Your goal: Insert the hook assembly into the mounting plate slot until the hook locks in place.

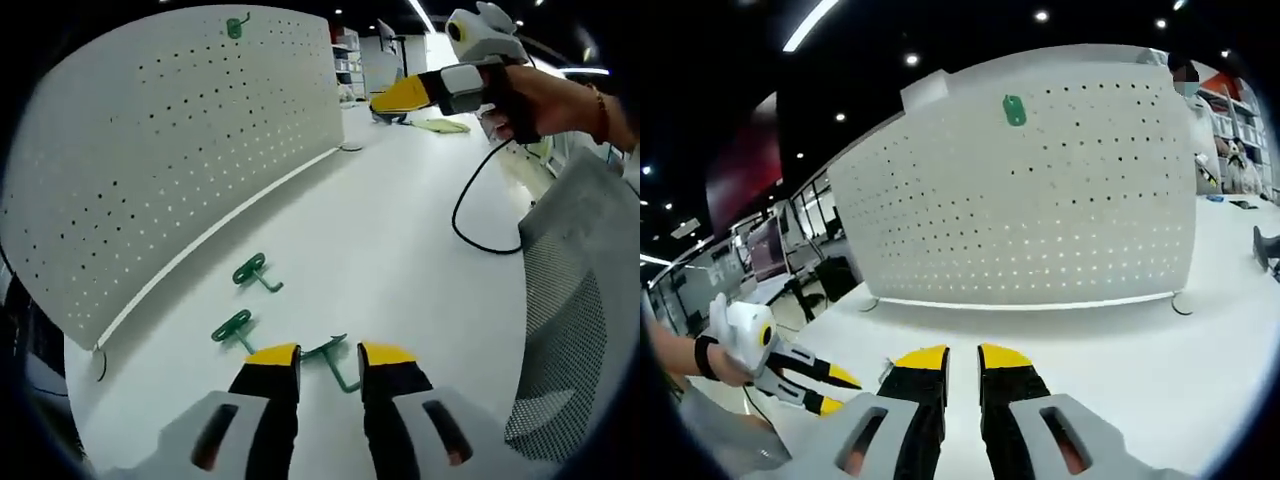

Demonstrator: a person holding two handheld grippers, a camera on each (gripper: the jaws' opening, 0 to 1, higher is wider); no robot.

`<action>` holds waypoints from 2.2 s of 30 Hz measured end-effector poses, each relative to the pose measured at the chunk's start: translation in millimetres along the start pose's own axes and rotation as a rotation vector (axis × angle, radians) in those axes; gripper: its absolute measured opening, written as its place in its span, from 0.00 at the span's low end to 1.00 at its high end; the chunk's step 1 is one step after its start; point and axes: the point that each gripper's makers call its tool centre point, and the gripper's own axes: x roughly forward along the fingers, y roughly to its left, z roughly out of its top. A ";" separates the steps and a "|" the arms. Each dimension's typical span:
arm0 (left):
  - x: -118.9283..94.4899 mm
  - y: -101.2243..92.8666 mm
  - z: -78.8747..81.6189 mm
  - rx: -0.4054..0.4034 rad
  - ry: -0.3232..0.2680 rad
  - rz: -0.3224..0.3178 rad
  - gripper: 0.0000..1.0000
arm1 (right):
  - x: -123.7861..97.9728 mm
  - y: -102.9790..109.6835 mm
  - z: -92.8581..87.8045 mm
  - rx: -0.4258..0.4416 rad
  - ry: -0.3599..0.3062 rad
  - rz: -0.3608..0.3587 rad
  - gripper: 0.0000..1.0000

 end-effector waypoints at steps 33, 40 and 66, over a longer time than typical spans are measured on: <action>15.9 0.2 -17.1 -0.073 0.094 -0.036 0.02 | 0.2 -5.7 -7.8 0.032 0.022 -0.017 0.09; 14.4 -6.7 -15.7 -0.155 0.075 -0.061 0.01 | 0.5 -2.3 -7.2 0.030 0.021 -0.007 0.09; -14.9 -14.7 29.8 -0.371 -0.157 -0.012 0.01 | 3.2 34.1 -4.4 0.032 -0.009 0.101 0.14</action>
